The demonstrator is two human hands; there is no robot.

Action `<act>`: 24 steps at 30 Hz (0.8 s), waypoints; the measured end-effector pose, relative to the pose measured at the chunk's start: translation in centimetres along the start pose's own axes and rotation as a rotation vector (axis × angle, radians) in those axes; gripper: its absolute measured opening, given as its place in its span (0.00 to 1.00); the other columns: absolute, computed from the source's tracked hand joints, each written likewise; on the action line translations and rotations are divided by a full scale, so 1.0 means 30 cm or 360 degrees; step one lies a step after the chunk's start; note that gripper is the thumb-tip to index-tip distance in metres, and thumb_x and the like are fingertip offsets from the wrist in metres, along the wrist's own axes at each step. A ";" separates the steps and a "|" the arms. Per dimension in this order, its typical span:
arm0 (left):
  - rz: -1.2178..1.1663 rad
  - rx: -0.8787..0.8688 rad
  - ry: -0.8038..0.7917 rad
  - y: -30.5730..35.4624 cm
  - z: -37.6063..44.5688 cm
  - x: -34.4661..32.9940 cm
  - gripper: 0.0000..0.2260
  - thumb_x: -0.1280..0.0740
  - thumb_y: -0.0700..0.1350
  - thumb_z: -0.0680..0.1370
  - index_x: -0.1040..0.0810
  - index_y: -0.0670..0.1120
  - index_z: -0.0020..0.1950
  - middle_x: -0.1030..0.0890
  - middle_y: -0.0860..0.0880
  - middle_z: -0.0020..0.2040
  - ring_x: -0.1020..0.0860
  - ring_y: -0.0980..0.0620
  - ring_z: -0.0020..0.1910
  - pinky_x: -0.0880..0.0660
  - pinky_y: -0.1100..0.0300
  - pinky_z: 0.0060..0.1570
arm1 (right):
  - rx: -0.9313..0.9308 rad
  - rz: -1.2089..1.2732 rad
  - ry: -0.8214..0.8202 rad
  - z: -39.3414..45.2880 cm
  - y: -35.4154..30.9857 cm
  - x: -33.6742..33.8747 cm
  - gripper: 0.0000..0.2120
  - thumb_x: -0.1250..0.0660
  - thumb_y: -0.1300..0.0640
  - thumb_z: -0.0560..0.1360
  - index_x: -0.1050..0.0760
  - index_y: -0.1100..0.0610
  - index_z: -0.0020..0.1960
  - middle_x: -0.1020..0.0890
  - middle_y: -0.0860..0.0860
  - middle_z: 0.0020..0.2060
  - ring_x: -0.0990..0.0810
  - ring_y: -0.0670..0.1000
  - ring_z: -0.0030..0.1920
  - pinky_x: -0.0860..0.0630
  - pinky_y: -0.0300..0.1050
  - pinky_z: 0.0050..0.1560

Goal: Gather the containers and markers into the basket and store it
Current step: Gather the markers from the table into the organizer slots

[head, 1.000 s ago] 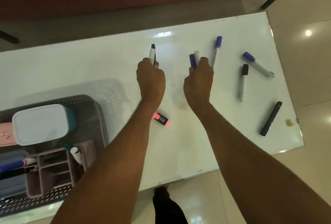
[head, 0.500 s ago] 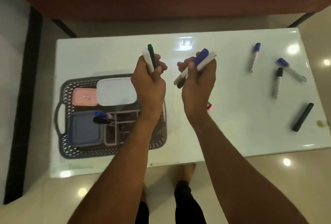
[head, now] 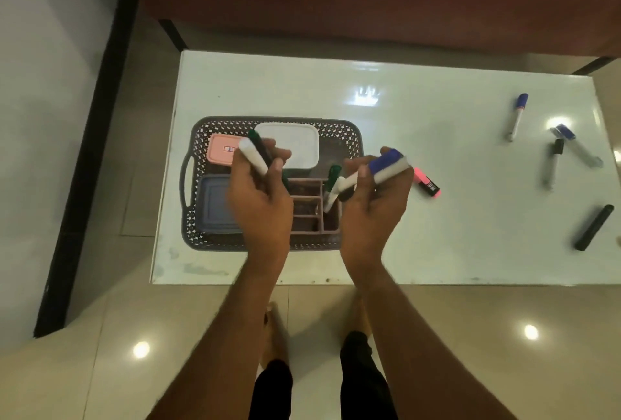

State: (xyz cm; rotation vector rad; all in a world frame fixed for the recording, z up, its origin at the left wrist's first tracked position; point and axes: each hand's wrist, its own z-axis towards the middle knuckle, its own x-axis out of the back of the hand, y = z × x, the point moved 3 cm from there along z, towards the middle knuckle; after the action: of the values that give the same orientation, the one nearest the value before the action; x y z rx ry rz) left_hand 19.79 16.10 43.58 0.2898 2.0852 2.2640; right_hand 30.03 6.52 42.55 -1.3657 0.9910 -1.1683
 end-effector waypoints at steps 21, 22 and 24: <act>0.0216 0.0183 0.0207 -0.266 -0.159 0.003 0.17 0.31 0.28 0.76 0.22 0.41 0.61 0.17 0.43 0.58 0.18 0.50 0.60 0.20 0.54 0.61 | -0.0203 -0.0314 -0.0062 -0.157 0.265 0.001 0.21 0.27 0.66 0.76 0.27 0.53 0.66 0.18 0.50 0.59 0.18 0.50 0.60 0.19 0.43 0.62; 0.0213 0.0189 0.0219 -0.270 -0.159 0.000 0.17 0.31 0.28 0.76 0.23 0.42 0.62 0.17 0.43 0.58 0.18 0.49 0.60 0.20 0.51 0.61 | -0.0192 -0.0314 -0.0074 -0.152 0.261 0.004 0.20 0.27 0.66 0.76 0.26 0.56 0.66 0.18 0.50 0.60 0.18 0.49 0.60 0.19 0.40 0.62; 0.0209 0.0192 0.0254 -0.276 -0.160 -0.003 0.17 0.31 0.28 0.76 0.23 0.42 0.62 0.17 0.42 0.58 0.18 0.49 0.60 0.20 0.47 0.61 | -0.0173 -0.0317 -0.0091 -0.143 0.259 0.003 0.20 0.27 0.67 0.76 0.26 0.59 0.67 0.18 0.50 0.59 0.19 0.45 0.59 0.21 0.33 0.61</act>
State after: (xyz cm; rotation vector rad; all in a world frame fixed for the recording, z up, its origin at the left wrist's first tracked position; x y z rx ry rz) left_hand 18.31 12.12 35.01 0.2668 2.3537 2.3073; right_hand 26.08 4.68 34.81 -1.6049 0.9040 -1.2289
